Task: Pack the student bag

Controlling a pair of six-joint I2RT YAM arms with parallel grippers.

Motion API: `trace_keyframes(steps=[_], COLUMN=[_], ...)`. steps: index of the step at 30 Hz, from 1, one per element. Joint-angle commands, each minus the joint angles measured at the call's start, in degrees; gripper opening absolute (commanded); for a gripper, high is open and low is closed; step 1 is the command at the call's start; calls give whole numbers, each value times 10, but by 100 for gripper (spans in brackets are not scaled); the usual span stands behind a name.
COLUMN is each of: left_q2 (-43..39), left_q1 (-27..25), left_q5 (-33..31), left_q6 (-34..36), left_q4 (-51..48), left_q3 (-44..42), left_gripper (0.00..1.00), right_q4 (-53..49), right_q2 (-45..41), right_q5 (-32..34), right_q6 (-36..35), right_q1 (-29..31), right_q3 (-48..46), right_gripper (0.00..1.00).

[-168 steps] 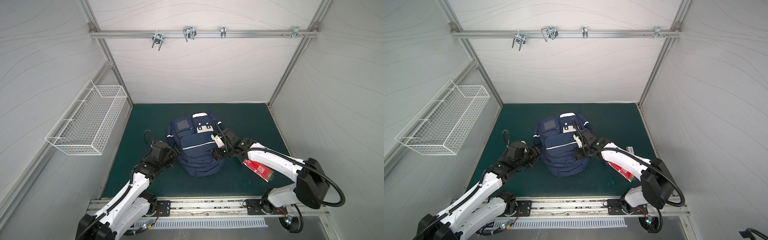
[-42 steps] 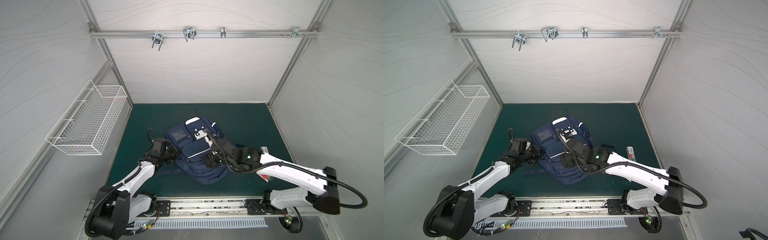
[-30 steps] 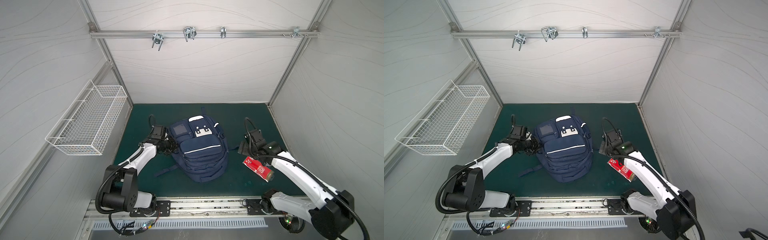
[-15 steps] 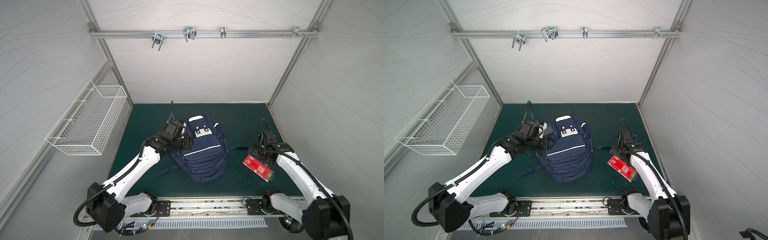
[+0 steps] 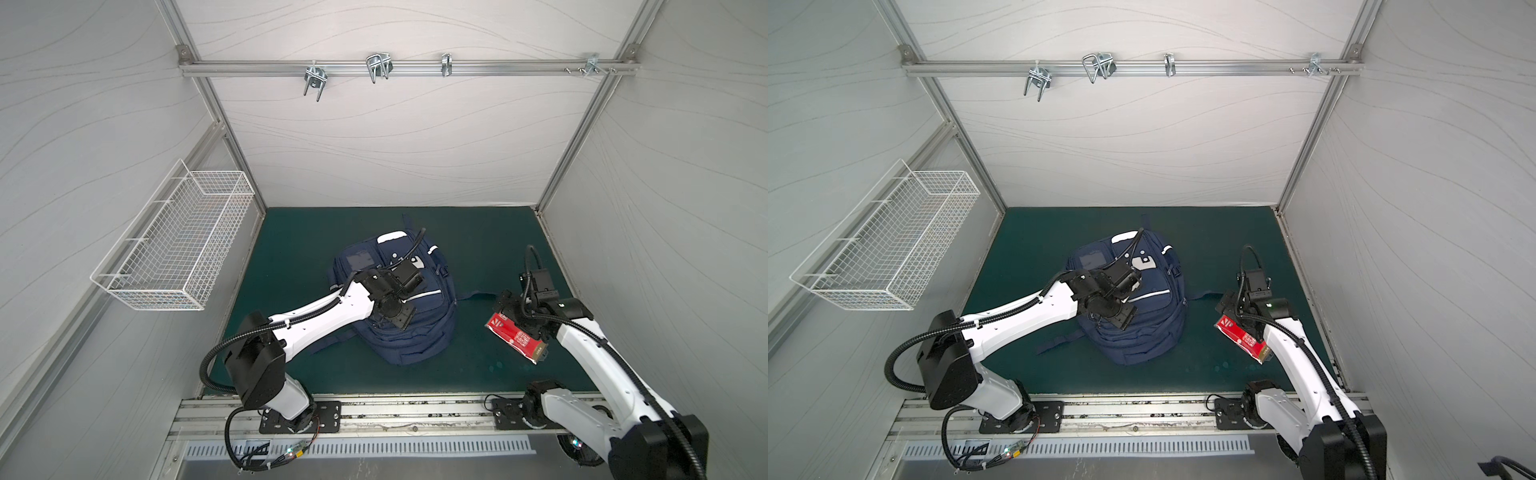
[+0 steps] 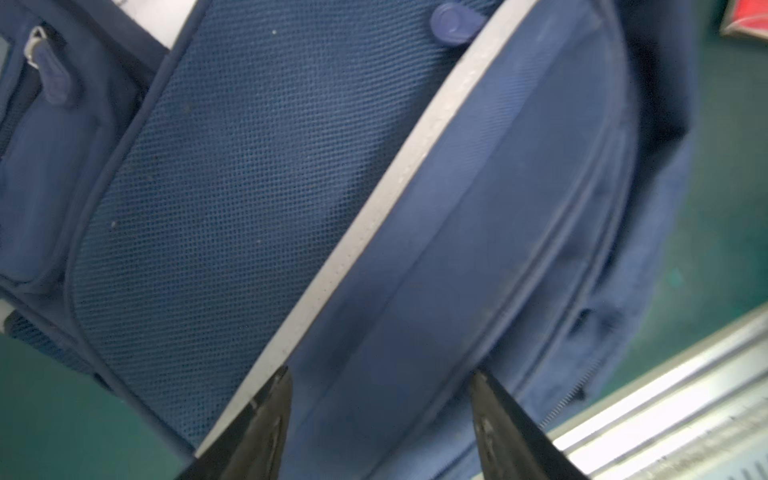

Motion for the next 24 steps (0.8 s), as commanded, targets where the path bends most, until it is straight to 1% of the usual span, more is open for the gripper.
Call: trace_keyframes(steps=[1,3,6,9,11,16,18,21,24], left_q2=[14,22,26,17,6,-15,-18,-32,-60], left_q1=[-3,-3,-3,-3,-3,-3,-2,-2,1], left_q5=[-44,-49,-79,-96,-109,-103,-106,-105,-104], left_q6=[19,20,17,13,10,17,19,24,22], left_q4=[-8,-10,-6,2,11,36,38,49,65], left_q3=[36,44,51,56,57,59,59,51,39], left_gripper=[64,61,51,36,22,1,0,0,0], right_q4=[13,12,12,13,12,8,5,3,-1], right_q2=[-11,-16,-22,-25,-26,-23,-20,-17,-11], right_q5=[-16,-16,-14,-14,-12,1,1,-10,7], right_q6=[13,12,12,10,7,0,-6,-10,-15], right_q1=[-3,-2,-3,-2,-3,-4,-15,-49,-82], right_q3=[-9,-12,-13,-16,-16,-14,-7,-1,12], right_gripper=[95,95,95,95,95,95,95,95,96])
